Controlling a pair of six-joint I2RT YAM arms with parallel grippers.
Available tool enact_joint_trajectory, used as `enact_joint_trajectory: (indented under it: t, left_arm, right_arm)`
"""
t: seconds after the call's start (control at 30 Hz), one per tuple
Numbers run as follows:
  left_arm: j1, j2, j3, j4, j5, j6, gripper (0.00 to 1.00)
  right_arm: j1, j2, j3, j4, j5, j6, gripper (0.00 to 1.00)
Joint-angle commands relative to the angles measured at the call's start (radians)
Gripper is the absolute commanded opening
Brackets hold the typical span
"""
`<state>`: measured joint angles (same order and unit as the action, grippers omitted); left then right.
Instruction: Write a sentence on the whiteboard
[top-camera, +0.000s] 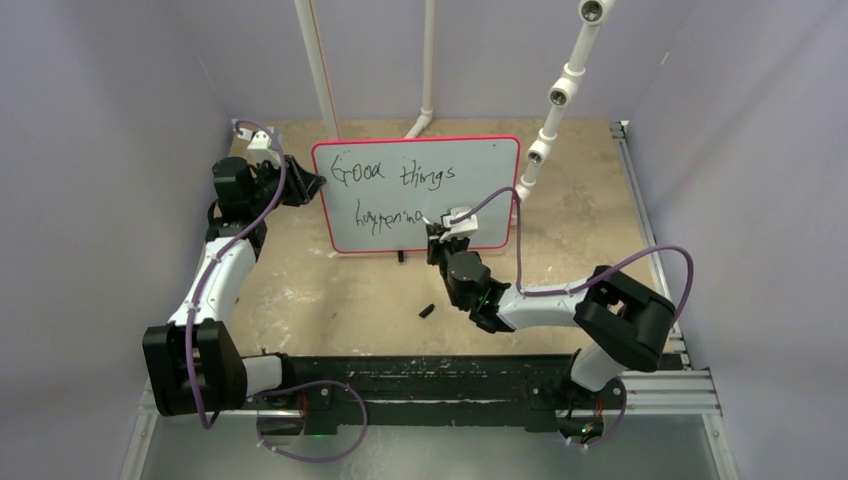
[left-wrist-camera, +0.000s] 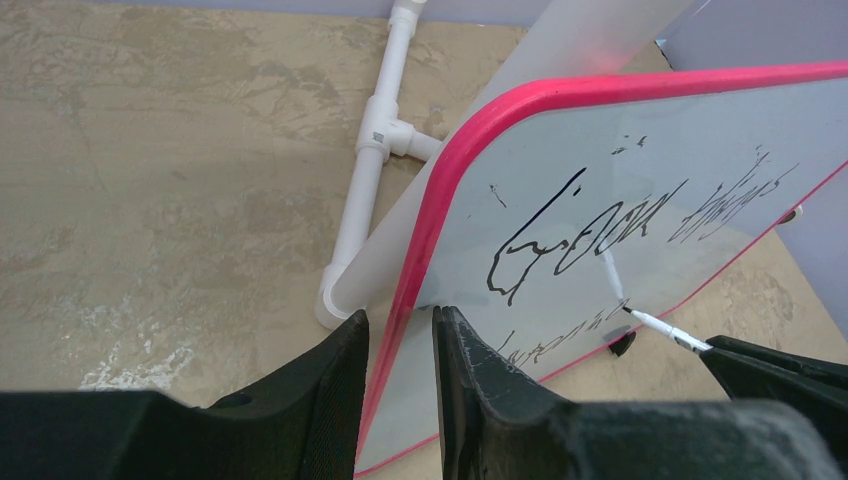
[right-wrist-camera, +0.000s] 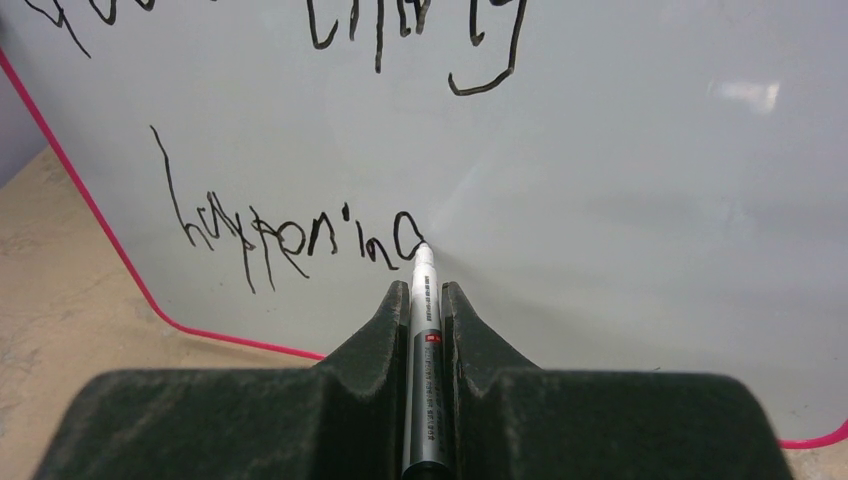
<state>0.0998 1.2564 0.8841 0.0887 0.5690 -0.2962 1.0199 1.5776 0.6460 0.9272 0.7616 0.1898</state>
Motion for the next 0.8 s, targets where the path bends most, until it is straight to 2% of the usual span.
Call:
enact_joint_trajectory:
  t: [0.0, 0.3, 0.77]
  left_arm:
    - [0.0, -0.018, -0.013, 0.035, 0.011, 0.0, 0.3]
    - [0.0, -0.018, -0.013, 0.035, 0.011, 0.0, 0.3]
    - [0.0, -0.02, -0.012, 0.036, 0.011, 0.0, 0.3]
  right_arm:
    - [-0.007, -0.04, 0.005, 0.038, 0.05, -0.046, 0.0]
    - [-0.007, -0.005, 0.019, 0.028, 0.044, -0.04, 0.0]
    - [0.016, 0.027, -0.011, -0.131, 0.013, 0.121, 0.0]
